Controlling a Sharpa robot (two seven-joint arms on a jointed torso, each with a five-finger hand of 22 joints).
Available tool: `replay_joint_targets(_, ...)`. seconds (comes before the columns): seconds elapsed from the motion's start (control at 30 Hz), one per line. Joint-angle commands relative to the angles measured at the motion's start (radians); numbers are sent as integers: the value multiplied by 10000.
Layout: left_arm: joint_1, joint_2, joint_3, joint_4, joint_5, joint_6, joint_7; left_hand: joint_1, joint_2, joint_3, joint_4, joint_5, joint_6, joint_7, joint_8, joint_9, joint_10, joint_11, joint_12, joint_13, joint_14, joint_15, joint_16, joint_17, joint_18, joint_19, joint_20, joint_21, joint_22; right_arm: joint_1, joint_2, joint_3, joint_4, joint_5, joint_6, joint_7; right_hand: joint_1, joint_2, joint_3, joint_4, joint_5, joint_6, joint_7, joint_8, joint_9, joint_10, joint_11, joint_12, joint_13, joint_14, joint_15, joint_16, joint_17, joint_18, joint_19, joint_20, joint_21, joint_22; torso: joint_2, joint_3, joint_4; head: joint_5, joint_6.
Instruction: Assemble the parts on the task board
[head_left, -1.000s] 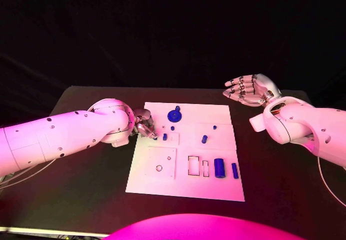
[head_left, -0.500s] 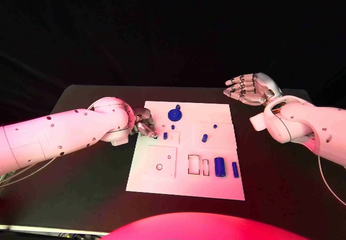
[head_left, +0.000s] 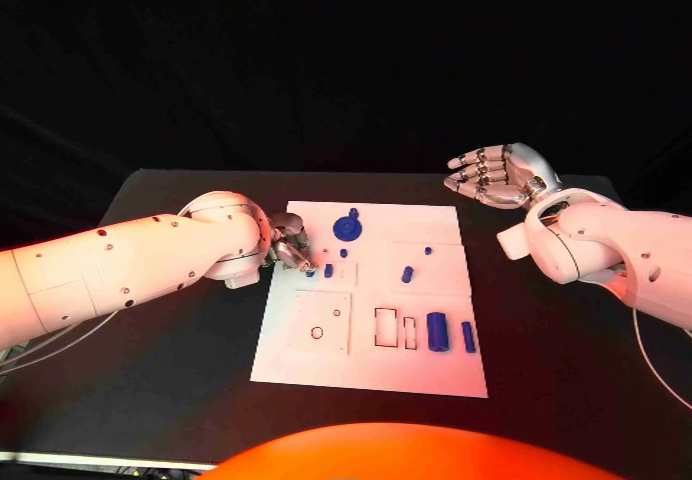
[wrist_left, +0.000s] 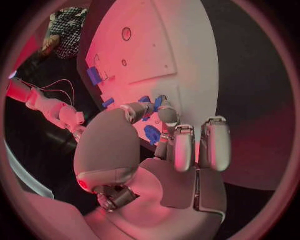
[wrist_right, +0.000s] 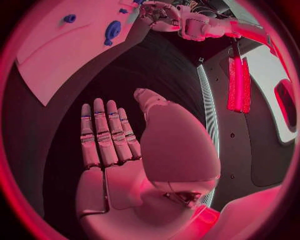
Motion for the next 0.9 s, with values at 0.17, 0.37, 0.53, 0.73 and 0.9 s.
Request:
replay_joint_targets(0.17,-78,112,-44,-56,414,296,46,-138,81,1732,-1758,54,208,-84,85,11,95,-24,25,-24,899,-55,71,2107,-84,69,-54,73,424,-5,9,4,7,-87,139,158,-42,99,62,40,63,74,433,-46,-20,57,-15,-56,-14,66,-15,51,-27,137,-18,-9,11,-31,-10,-7,7,-7,-63)
replay_joint_targets(0.37,-81,119,-45,-74,452,312,49,-244,110,1653,-1700,38,288,-134,117,36,155,-59,-19,-122,921,-75,113,2188,-98,108,-69,101,487,-5,11,4,0,-85,141,159,-51,106,66,47,67,74,433,-47,-22,57,-15,-58,-14,65,-14,50,-32,137,-17,-9,12,-36,-8,-14,20,-20,-65)
replay_joint_targets(0.53,-82,97,-47,-76,414,364,46,-261,123,1633,-1692,38,315,-152,125,42,172,-73,-35,-156,931,-82,131,2225,-104,127,-74,114,515,-5,14,4,-7,-81,140,163,-63,115,71,57,75,74,434,-49,-25,57,-14,-63,-14,64,-13,48,-39,137,-16,-8,13,-45,-19,-18,17,-12,-66)
replay_joint_targets(0.73,-83,39,-49,-80,230,301,35,-239,137,1635,-1723,55,345,-175,134,49,225,-93,25,-61,934,-94,138,2237,-109,142,-82,125,539,-5,4,4,-10,-81,138,172,-70,118,74,62,81,74,434,-51,-27,57,-13,-65,-14,64,-13,47,-43,137,-16,-8,13,-49,-7,-17,15,8,-55)
replay_joint_targets(0.9,-83,6,-49,-93,7,123,30,-204,150,1654,-1767,70,370,-190,138,53,249,-110,42,-28,935,-108,140,2240,-117,167,-94,142,575,-5,1,4,-9,-80,134,183,-76,120,75,67,84,74,435,-51,-28,57,-13,-67,-14,63,-13,46,-46,137,-16,-8,13,-53,-7,-13,20,11,-49)
